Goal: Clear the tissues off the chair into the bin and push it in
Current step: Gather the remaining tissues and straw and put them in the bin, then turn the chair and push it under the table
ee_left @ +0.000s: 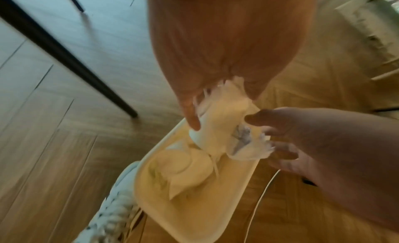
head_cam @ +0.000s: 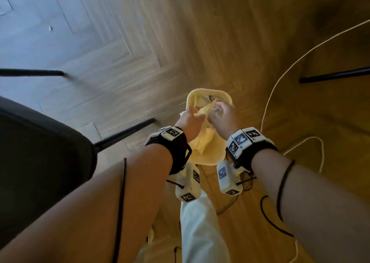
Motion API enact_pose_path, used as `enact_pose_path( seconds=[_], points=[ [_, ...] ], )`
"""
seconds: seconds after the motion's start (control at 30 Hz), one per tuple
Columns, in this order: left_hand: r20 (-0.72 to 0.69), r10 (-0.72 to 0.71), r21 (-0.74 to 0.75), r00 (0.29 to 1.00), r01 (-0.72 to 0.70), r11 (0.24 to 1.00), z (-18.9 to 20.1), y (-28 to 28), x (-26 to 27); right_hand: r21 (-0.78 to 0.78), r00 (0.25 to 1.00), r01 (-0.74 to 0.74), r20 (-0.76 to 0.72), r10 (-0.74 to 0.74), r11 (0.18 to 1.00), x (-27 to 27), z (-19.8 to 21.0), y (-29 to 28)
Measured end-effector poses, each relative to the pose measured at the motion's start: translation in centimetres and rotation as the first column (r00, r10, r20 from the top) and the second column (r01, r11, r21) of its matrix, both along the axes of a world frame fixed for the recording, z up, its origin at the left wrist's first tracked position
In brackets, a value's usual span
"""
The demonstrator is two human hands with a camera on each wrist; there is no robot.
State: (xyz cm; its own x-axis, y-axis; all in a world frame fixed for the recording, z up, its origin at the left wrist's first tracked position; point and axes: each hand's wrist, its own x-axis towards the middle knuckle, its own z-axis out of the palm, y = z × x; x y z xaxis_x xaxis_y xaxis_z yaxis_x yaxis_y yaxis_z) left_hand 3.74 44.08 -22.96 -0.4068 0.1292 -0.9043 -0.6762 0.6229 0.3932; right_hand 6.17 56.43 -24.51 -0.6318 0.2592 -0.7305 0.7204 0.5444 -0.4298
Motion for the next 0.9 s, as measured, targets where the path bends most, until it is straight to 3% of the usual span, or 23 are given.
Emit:
enact_pose_path(
  seconds=[0.07, 0.2, 0.33, 0.47, 0.53, 0.63, 0.77, 0.9],
  points=[
    [0.059, 0.014, 0.04, 0.998, -0.016, 0.999, 0.0, 0.0, 0.9, 0.006, 1.0, -0.029, 0.001, 0.029, 1.0, 0.4, 0.0, 0.4],
    [0.034, 0.001, 0.058, 0.999, -0.003, 0.998, 1.1, -1.6, 1.4, 0.021, 1.0, -0.025, -0.015, 0.025, 0.999, 1.0, 2.0, 0.8],
    [-0.024, -0.072, 0.015, 0.997, 0.072, 0.997, 5.3, -5.8, 0.9, -0.074, 0.999, -0.05, -0.003, 0.05, 0.996, 2.5, 6.2, -1.0],
    [-0.096, -0.017, 0.02, 0.995, 0.019, 1.0, 14.5, -11.7, 0.9, -0.204, 0.996, -0.083, -0.044, 0.076, 0.975, 3.6, 13.4, -5.4],
    [-0.146, 0.121, 0.046, 0.982, -0.116, 0.992, 20.9, -15.3, 1.5, -0.224, 0.992, -0.095, -0.107, 0.072, 0.97, 4.0, 18.1, -8.1],
    [-0.297, 0.324, 0.072, 0.898, -0.317, 0.946, 30.2, -21.6, 4.3, -0.26, 0.968, -0.138, -0.241, 0.074, 0.956, 4.9, 25.8, -12.9],
    [-0.447, 0.373, 0.062, 0.813, -0.388, 0.92, 39.5, -30.8, 13.1, -0.198, 0.866, -0.407, -0.393, 0.308, 0.891, 8.3, 35.3, -21.9],
    [-0.575, 0.34, -0.017, 0.744, -0.426, 0.905, 46.1, -40.0, 25.6, -0.108, 0.69, -0.674, -0.445, 0.571, 0.731, 14.8, 42.8, -31.2]
  ],
)
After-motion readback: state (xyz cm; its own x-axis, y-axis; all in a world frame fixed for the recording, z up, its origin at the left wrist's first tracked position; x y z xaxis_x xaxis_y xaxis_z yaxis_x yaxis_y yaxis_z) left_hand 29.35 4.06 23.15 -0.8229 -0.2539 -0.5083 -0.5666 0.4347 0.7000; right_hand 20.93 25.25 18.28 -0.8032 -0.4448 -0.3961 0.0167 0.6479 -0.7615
